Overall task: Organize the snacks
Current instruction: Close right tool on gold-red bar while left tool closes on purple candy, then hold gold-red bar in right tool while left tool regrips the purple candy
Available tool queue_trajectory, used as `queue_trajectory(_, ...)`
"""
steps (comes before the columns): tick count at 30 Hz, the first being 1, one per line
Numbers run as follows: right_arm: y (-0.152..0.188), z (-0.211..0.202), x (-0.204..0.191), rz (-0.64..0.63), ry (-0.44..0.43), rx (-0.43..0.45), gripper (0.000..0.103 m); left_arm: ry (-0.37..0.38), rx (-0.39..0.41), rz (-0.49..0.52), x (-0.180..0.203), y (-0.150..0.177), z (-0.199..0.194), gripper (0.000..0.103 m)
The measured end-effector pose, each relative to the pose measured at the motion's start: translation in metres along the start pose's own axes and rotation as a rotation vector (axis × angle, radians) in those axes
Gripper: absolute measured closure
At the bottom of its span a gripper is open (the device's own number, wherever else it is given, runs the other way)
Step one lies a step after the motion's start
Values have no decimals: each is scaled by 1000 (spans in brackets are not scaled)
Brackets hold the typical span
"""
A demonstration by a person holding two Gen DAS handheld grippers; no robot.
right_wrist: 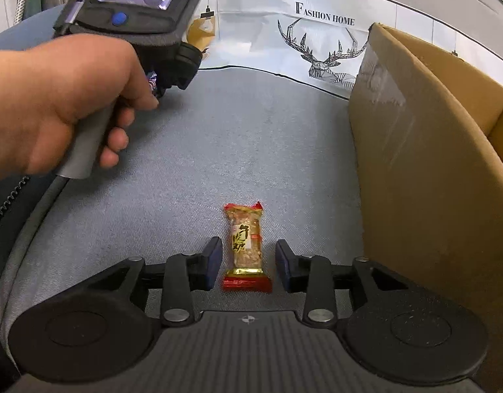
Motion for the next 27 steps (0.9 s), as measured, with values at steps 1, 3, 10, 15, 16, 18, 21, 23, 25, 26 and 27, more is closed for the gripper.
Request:
queue_trajectory(1, -1, 1, 1, -3, -1, 2, 66, 22, 0, -15, -2, 2, -6, 77)
queue_trajectory(3, -1, 1, 1, -16, -3, 9, 83, 79, -6, -58, -5, 5, -21, 77)
queue_trajectory(10, -3, -20, 10, 12, -35, 21, 85, 317, -25, -168, -5, 41, -92, 77)
queue_trajectory(15, 3, -50, 22, 40, -91, 10, 85, 385, -9, -166, -10, 81, -145, 77)
queue_trajectory(16, 6, -55, 24, 45, -104, 4, 85, 400, -1, -177, -12, 90, -155, 77)
queue_trajectory(18, 13, -67, 26, 51, -121, -1, 85, 452, 36, -227, -19, 101, -168, 77)
queue_trajectory(21, 23, -79, 28, 47, -149, -14, 85, 504, 64, -205, -21, 112, -186, 77)
queue_trajectory(23, 31, -83, 28, 37, -165, -12, 85, 501, 29, -129, -17, 120, -193, 77)
queue_trajectory(25, 36, -81, 29, 36, -171, -15, 85, 509, 2, -53, -13, 131, -197, 77)
queue_trajectory(26, 39, -80, 29, 38, -178, -13, 85, 520, -17, -15, -10, 138, -196, 77)
queue_trajectory(27, 42, -78, 30, 35, -181, -13, 85, 536, -40, 0, -9, 148, -193, 77)
Point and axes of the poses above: each gripper's, at about its wrist camera, not at the fingertips, and z roughly the way its jaws point, x to its right, y to its underside, the point moved 3 cm from there along z, roughly the way its jaws point, and after that the axes turned 14 degrees about z, right-handed, at the moved point
